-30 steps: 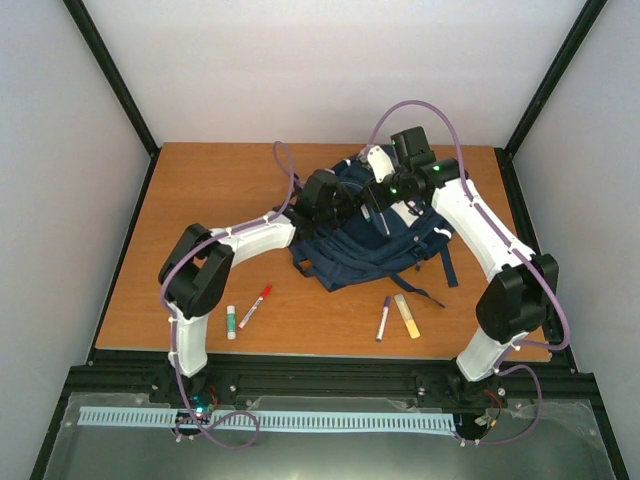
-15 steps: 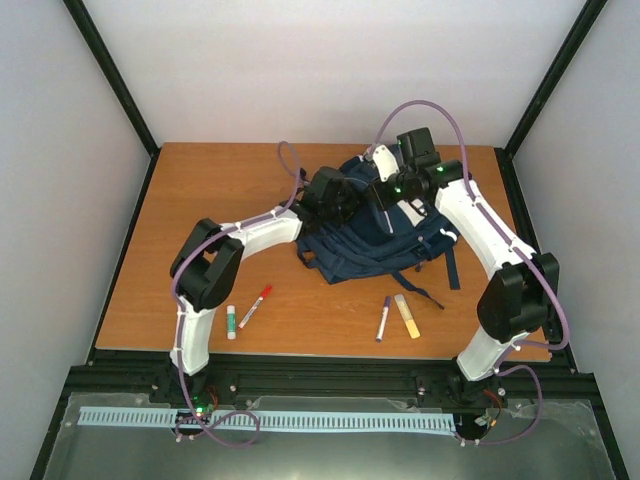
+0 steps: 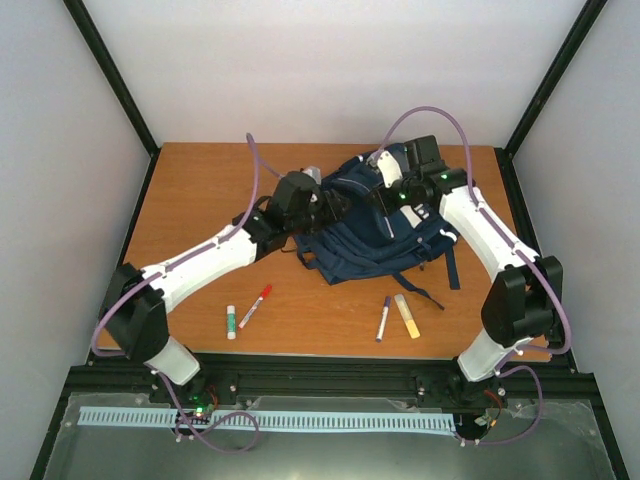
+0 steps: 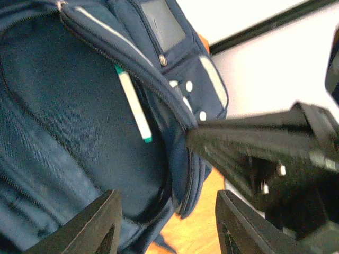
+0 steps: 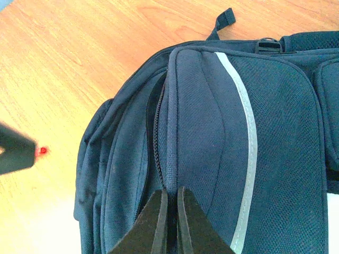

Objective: Pack the student bag
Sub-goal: Pick up the stationery from the center of the board.

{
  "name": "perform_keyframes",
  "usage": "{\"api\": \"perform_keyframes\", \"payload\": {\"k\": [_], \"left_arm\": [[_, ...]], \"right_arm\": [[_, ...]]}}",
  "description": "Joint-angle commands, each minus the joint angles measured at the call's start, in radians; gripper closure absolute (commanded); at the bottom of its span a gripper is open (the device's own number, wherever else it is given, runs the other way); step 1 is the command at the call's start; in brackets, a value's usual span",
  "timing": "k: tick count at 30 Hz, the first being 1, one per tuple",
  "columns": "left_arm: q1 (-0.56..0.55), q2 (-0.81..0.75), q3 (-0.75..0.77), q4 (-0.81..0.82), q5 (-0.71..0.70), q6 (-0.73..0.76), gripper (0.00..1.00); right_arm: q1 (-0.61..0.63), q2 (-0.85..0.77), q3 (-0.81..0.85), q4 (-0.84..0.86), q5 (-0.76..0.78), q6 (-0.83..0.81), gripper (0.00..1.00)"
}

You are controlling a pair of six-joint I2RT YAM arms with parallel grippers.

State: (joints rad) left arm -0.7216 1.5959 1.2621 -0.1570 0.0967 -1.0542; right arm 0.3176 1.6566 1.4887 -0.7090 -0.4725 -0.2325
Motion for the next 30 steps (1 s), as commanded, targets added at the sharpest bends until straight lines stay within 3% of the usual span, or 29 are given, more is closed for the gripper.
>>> {"api": "perform_keyframes", "payload": {"k": [1, 5, 15, 19, 24, 30], "left_arm": [[-0.086, -0.043, -0.023, -0.193, -0.054, 0.175, 0.49], [-0.186, -0.024, -0.022, -0.311, -0.101, 0.281, 0.51], [-0.396, 0.071, -0.038, -0.342, -0.216, 0.343, 0.53], [-0.487, 0.178, 0.057, -0.350, -0.227, 0.396, 0.55], [-0.573, 0.358, 0.230, -0.468, -0.347, 0.453, 0.54], [-0.592, 0.477, 0.331, -0.567, -0.440, 0.392, 0.54]], "right_arm": [[-0.010, -0.070, -0.045, 0.056, -0.021, -0.027, 0.97], [-0.009, -0.086, -0.092, 0.081, -0.026, -0.031, 0.97], [-0.073, -0.111, -0.169, 0.153, -0.034, -0.022, 0.97], [-0.104, -0.114, -0.170, 0.152, -0.049, -0.019, 0.97], [-0.120, -0.128, -0.177, 0.156, -0.067, -0.014, 0.97], [-0.132, -0.135, -0.175, 0.151, -0.077, -0.016, 0.97]]}}
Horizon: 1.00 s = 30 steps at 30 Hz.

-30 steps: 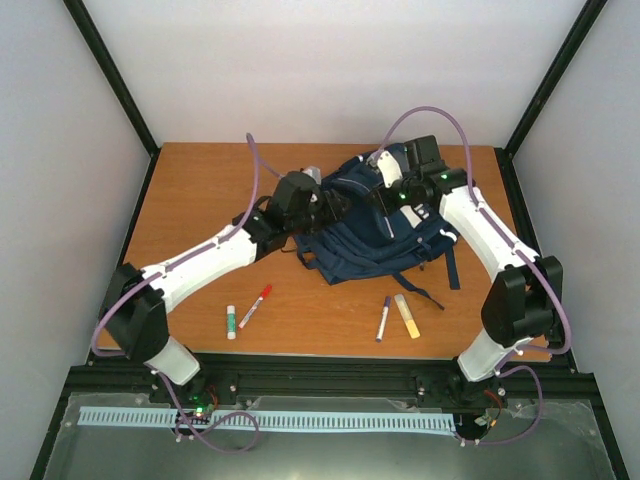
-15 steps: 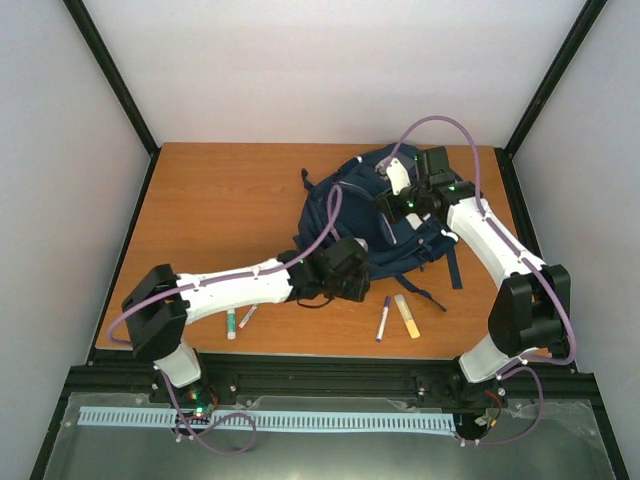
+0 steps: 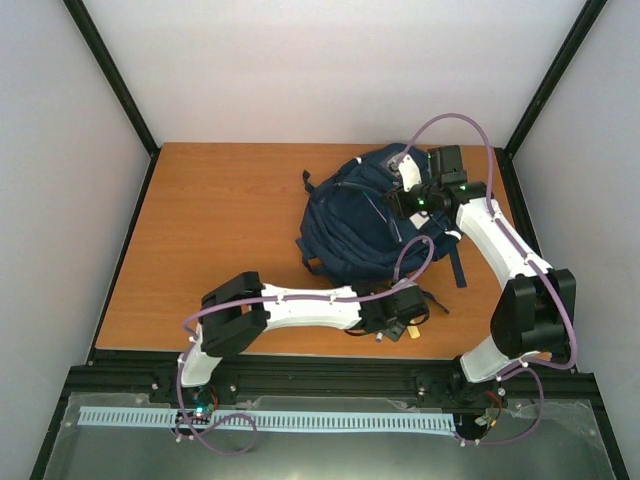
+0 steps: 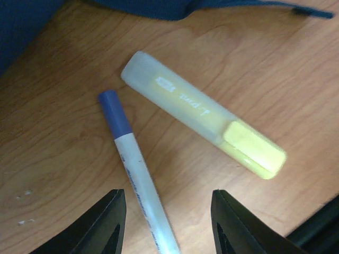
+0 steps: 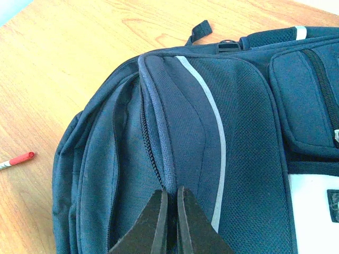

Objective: Pack the student bag
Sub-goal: Pick up the stationery from the center of the board.

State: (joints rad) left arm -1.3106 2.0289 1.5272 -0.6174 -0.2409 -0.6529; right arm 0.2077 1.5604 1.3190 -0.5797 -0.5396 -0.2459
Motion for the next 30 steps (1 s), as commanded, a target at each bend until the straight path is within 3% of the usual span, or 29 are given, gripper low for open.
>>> {"api": "perform_keyframes", "payload": {"k": [1, 23, 30], "left_arm": [[-0.003, 0.053, 0.068, -0.111, -0.112, -0.020, 0.54], [-0.003, 0.144, 0.102, -0.129, -0.084, -0.005, 0.57], [-0.003, 0.173, 0.128, -0.188, -0.114, -0.004, 0.72]], "right_arm": [[-0.023, -0.042, -0.007, 0.022, -0.012, -0.001, 0.97], [-0.037, -0.043, -0.013, 0.023, -0.041, 0.000, 0.97], [-0.043, -0.044, -0.014, 0.022, -0.046, -0.001, 0.97]]}}
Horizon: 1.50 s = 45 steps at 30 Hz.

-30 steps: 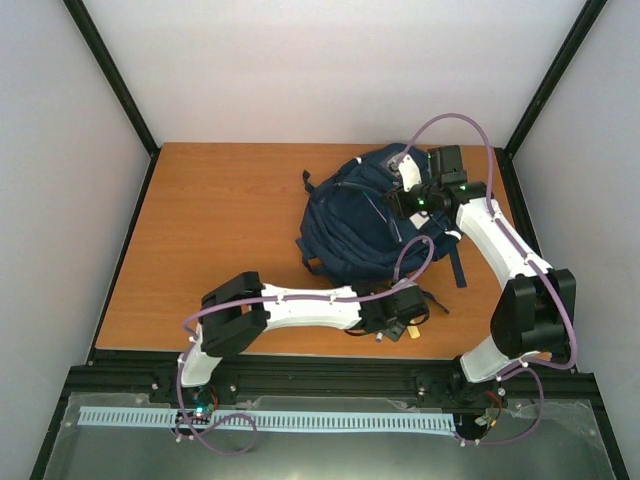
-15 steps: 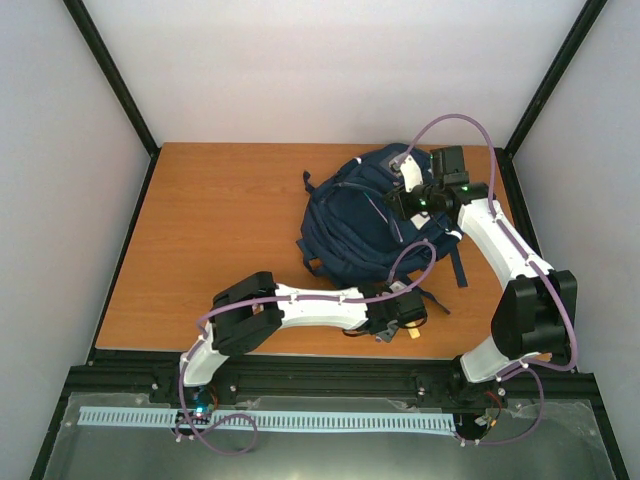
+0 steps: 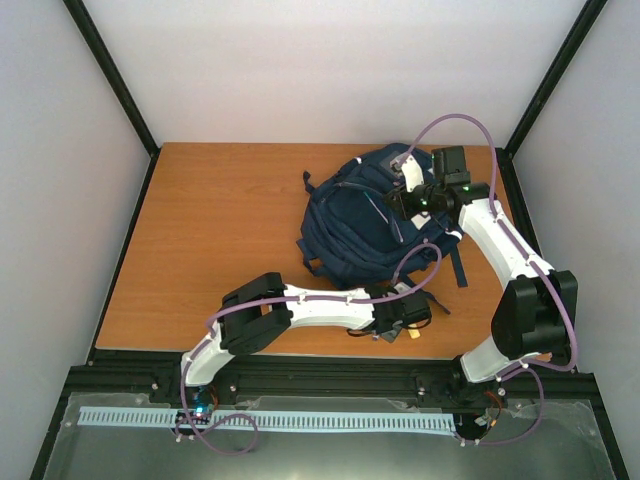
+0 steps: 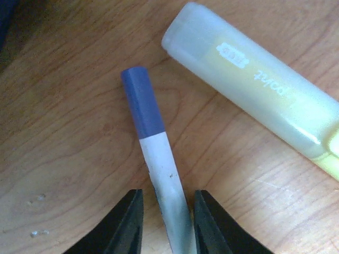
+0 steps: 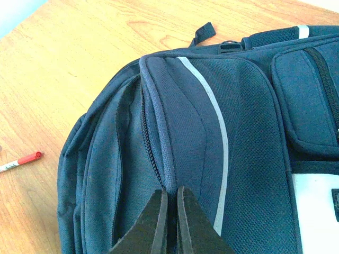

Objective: Pack the student bag
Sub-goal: Pick up the stationery from the center of the board.

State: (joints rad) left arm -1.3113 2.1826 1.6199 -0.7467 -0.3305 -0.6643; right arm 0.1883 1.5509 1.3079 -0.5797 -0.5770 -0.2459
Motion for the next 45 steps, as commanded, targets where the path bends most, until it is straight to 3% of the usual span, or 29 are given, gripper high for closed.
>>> {"api": "perform_keyframes", "payload": {"k": [1, 12, 21, 26, 31, 34, 40, 45], "left_arm": [[-0.003, 0.013, 0.030, -0.062, -0.024, 0.008, 0.74], [0.000, -0.200, -0.226, -0.087, 0.022, -0.009, 0.87], [0.055, -0.372, -0.461, -0.086, 0.226, -0.003, 0.91], [0.088, -0.394, -0.465, -0.170, 0.200, 0.045, 0.87], [0.112, -0.355, -0.444, -0.206, 0.214, 0.088, 0.74], [0.115, -0.329, -0.424, -0.218, 0.230, 0.101, 0.71], [0.116, -0.279, -0.389, -0.210, 0.249, 0.119, 0.74], [0.116, -0.246, -0.352, -0.216, 0.240, 0.127, 0.86]], "right_arm": [[-0.025, -0.034, -0.003, 0.023, -0.010, 0.000, 0.97], [-0.036, -0.033, -0.006, 0.022, -0.025, 0.002, 0.97], [-0.038, -0.031, -0.006, 0.022, -0.027, 0.001, 0.97], [-0.039, -0.028, -0.006, 0.021, -0.028, 0.002, 0.97], [-0.041, -0.028, -0.006, 0.021, -0.030, 0.004, 0.97], [-0.044, -0.029, -0.006, 0.021, -0.032, 0.003, 0.97], [-0.046, -0.029, -0.007, 0.020, -0.034, 0.002, 0.97], [-0.048, -0.029, -0.007, 0.019, -0.037, 0.002, 0.97]]}}
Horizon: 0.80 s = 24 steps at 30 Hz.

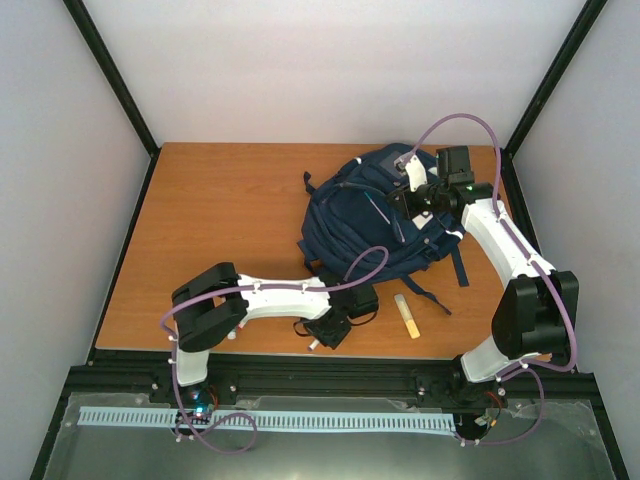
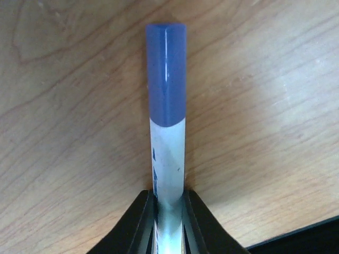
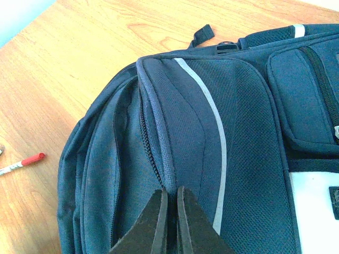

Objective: Pack the student bag
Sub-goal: Pick up the stationery from the center of the board.

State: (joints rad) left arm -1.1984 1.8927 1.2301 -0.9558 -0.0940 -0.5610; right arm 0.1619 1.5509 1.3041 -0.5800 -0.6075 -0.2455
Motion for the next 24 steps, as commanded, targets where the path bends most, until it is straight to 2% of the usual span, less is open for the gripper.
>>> {"api": "perform_keyframes", "payload": {"k": [1, 6, 13, 17, 19, 24], "left_arm": [[0.003, 0.043, 0.043, -0.015, -0.005, 0.024, 0.88], [0.004, -0.023, 0.068, -0.056, -0.008, 0.036, 0.93], [0.043, -0.234, 0.110, -0.008, 0.037, 0.040, 0.95], [0.124, -0.342, 0.081, 0.123, 0.077, -0.016, 0.95], [0.161, -0.382, 0.043, 0.249, 0.098, -0.065, 0.93], [0.237, -0.401, -0.009, 0.505, 0.148, -0.174, 0.95]], "right_arm": [[-0.022, -0.029, -0.003, 0.019, -0.008, 0.002, 0.97], [-0.025, -0.035, -0.003, 0.020, -0.010, 0.003, 0.97], [-0.027, -0.038, -0.005, 0.021, -0.014, 0.003, 0.97], [-0.028, -0.037, -0.006, 0.021, -0.020, 0.006, 0.97], [-0.031, -0.038, -0.008, 0.022, -0.026, 0.008, 0.97], [-0.041, -0.038, -0.015, 0.028, -0.041, 0.020, 0.97]]}}
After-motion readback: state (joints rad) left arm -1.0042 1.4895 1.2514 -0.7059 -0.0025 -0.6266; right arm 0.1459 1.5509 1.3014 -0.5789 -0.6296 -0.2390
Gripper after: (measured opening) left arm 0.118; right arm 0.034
